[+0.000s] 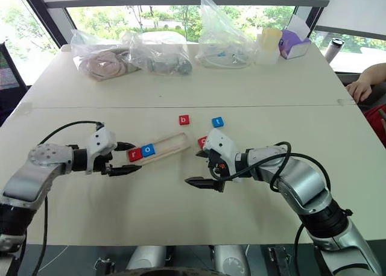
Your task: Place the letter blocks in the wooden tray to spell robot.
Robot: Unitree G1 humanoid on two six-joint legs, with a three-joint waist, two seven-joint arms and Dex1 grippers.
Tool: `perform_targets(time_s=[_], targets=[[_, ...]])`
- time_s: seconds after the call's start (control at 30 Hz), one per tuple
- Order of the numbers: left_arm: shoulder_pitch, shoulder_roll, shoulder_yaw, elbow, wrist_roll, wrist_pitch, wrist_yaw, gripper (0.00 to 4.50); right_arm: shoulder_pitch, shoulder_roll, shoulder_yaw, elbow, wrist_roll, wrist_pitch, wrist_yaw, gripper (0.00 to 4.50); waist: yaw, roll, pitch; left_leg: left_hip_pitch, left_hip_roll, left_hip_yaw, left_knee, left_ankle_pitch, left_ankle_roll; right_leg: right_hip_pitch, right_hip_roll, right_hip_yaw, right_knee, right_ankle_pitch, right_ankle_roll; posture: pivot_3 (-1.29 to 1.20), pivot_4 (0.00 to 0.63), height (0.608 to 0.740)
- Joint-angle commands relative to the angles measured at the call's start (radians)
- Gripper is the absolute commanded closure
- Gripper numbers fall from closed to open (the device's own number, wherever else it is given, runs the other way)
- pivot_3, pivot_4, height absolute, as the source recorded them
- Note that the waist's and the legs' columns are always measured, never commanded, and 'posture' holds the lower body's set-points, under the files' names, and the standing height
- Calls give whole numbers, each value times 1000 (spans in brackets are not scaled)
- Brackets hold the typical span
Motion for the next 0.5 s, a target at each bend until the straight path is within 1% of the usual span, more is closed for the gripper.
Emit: perform_targets(time_s=[0.03,0.23,0.43,0.47,0.5], targets=[[-75,20,-88,140,95,-164,-117,1366,-3,10,-32,9,-15,-36,-11,0,-1,0,0,0,0,0,0,0,0,0,0,0,0,0,0,0,150,740],[-181,-38,-125,293,112,-251,-189,1366,15,9,-44,-3,-14,-37,-29,0,-2,0,0,0,0,0,0,0,0,-1,1,0,0,1,1,0,150,740],[-197,-54,-132,327,130,-288,-214,1366,33,13,-52,-22,-5,-31,-49,0,-1,0,0,0,0,1,0,0,1,-1,0,0,0,1,1,0,150,740],[-195,-51,-135,333,137,-305,-220,321,34,14,-51,-23,-4,-31,-51,0,-1,0,0,0,0,1,0,0,1,-1,0,0,0,1,1,0,150,740],[-195,-48,-138,338,143,-319,-228,44,35,15,-49,-23,-4,-32,-52,0,-1,0,0,0,0,0,0,0,1,-1,0,0,1,1,1,0,150,740]])
